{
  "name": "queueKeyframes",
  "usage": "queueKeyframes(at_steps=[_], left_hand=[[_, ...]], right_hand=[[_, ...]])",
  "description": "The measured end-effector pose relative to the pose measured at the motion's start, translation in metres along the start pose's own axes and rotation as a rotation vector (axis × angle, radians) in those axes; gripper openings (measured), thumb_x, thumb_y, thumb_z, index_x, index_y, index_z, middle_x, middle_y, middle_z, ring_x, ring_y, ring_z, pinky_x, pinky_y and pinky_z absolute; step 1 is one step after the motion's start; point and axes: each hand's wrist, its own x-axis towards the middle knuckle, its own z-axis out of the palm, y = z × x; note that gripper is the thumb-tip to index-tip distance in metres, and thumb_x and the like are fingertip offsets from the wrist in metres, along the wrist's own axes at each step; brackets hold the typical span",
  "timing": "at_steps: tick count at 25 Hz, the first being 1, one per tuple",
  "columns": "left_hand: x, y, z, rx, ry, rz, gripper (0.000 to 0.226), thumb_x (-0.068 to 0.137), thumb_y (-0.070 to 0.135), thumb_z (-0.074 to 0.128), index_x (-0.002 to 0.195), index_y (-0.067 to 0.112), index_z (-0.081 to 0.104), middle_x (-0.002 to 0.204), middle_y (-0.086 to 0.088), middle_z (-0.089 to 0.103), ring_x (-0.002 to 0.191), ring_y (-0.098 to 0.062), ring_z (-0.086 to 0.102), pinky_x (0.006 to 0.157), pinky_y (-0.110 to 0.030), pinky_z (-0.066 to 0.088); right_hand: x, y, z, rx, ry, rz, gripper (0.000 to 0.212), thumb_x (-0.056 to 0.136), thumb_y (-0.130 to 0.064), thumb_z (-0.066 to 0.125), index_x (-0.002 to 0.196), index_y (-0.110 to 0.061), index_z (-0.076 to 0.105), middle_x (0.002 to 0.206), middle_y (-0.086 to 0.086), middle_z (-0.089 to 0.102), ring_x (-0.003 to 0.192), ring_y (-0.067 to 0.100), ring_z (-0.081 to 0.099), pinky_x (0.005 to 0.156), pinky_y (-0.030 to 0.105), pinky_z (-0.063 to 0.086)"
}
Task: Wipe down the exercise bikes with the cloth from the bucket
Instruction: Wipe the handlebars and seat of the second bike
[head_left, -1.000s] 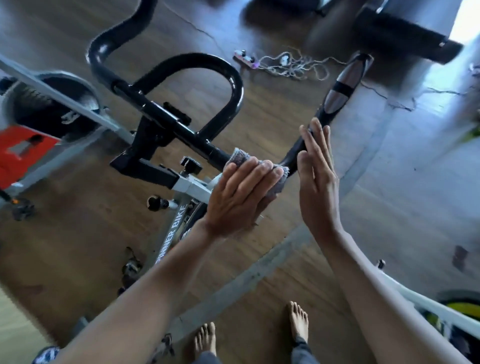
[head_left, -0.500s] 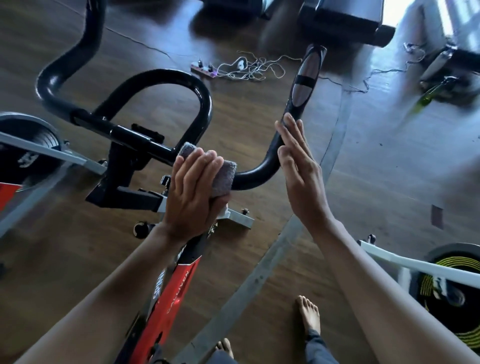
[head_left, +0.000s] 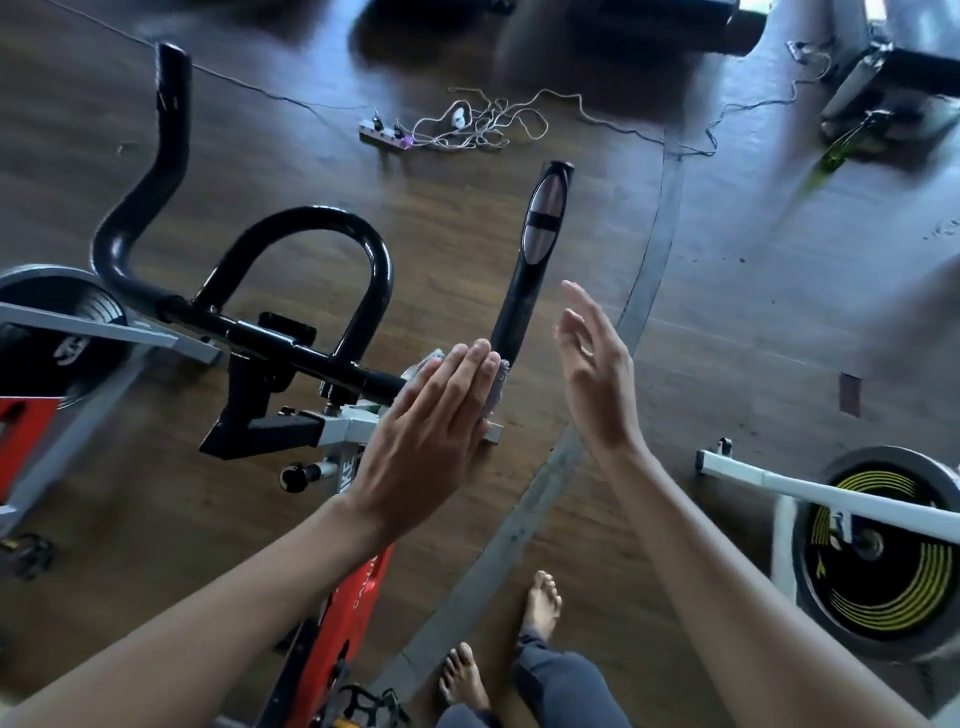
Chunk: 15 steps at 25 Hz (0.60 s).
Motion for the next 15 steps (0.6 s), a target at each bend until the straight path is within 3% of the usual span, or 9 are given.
queueKeyframes(at_steps=[5, 7, 12, 15], left_hand=[[0.034, 0.014, 0.007, -0.037, -0.111, -0.016, 0.057, 0.1, 0.017, 0.049, 0.151, -0.001, 0.03, 0.161, -0.018, 0.024, 0.15, -0.028, 0.023, 0.118, -0.044, 0.032], [0.047, 0.015, 0.01, -0.013, -0.144, -0.034, 0.062, 0.098, 0.019, 0.054, 0.151, 0.0, 0.031, 0.161, -0.017, 0.024, 0.15, -0.028, 0.023, 0.119, -0.044, 0.03], [0.078, 0.021, 0.014, -0.097, -0.202, -0.149, 0.064, 0.099, 0.026, 0.041, 0.154, 0.0, 0.021, 0.163, -0.016, 0.016, 0.151, -0.026, 0.017, 0.124, -0.038, 0.014], [0.094, 0.019, 0.018, -0.182, -0.248, -0.216, 0.077, 0.094, 0.03, 0.055, 0.154, 0.0, 0.017, 0.163, -0.016, 0.012, 0.151, -0.027, 0.015, 0.122, -0.041, 0.02]], right_hand=[[0.058, -0.037, -0.012, -0.023, -0.02, 0.029, 0.048, 0.1, -0.01, 0.051, 0.147, -0.02, 0.046, 0.148, 0.0, 0.049, 0.122, 0.011, 0.056, 0.088, 0.002, 0.041], [0.076, -0.054, -0.007, -0.018, -0.045, 0.03, 0.052, 0.098, -0.01, 0.052, 0.148, -0.022, 0.043, 0.147, -0.001, 0.05, 0.119, 0.008, 0.058, 0.093, 0.009, 0.044], [0.104, -0.063, -0.007, -0.041, -0.088, 0.07, 0.05, 0.094, -0.007, 0.048, 0.141, -0.023, 0.053, 0.141, -0.003, 0.056, 0.122, 0.012, 0.059, 0.11, 0.035, 0.043], [0.11, -0.056, -0.014, 0.042, -0.11, 0.127, 0.046, 0.09, -0.012, 0.048, 0.129, -0.032, 0.064, 0.132, -0.009, 0.065, 0.122, 0.011, 0.06, 0.108, 0.043, 0.046]])
